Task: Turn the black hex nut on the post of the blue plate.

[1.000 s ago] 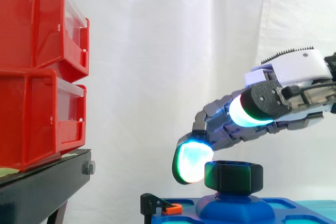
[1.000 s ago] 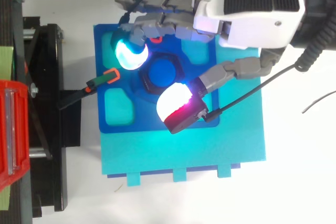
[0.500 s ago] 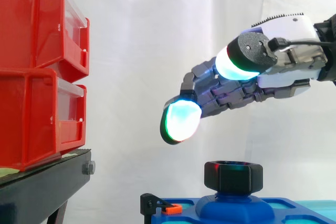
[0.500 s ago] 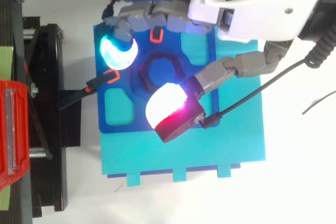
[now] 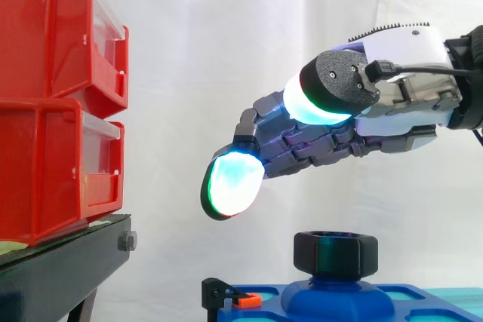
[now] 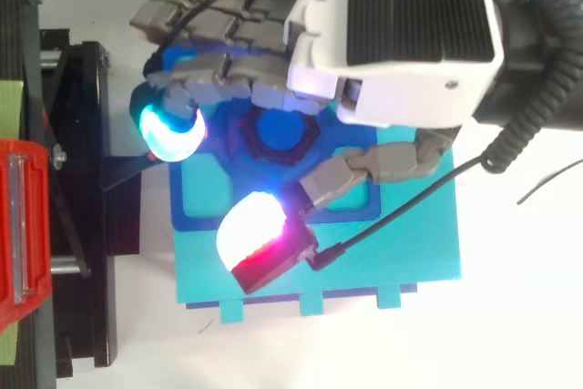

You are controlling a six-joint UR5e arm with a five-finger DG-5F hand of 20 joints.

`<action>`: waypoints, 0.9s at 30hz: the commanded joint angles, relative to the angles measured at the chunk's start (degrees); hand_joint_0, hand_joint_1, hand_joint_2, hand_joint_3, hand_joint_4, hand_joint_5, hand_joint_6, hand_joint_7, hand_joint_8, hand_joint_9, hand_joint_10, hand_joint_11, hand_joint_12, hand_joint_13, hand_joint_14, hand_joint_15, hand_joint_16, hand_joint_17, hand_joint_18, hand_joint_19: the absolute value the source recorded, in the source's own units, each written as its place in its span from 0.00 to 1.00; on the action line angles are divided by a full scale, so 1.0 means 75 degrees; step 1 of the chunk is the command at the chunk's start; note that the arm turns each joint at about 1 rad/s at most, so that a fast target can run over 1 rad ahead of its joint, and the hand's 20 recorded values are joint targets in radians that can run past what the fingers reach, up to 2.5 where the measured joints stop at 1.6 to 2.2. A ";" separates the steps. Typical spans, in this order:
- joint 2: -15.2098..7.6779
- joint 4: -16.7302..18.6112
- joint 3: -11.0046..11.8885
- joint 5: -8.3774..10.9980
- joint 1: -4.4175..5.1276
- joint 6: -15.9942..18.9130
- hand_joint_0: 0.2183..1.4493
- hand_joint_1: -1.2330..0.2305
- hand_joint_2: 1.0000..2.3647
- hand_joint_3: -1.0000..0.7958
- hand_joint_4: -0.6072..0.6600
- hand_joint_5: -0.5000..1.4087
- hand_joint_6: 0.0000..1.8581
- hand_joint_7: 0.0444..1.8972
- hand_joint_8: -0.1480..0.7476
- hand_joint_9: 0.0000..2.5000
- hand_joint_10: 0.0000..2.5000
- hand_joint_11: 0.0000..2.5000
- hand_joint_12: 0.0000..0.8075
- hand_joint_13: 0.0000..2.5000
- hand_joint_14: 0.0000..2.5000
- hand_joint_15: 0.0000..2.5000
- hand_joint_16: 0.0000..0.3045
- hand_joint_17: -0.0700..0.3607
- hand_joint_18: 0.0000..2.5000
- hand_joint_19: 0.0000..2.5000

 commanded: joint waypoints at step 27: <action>-0.0009 -0.0506 -0.0012 0.0194 0.0309 -0.0359 0.20 0.62 0.00 0.28 0.63 0.15 0.27 0.54 0.42 0.04 0.00 0.01 0.45 0.04 0.00 0.01 0.19 0.47 0.00 0.03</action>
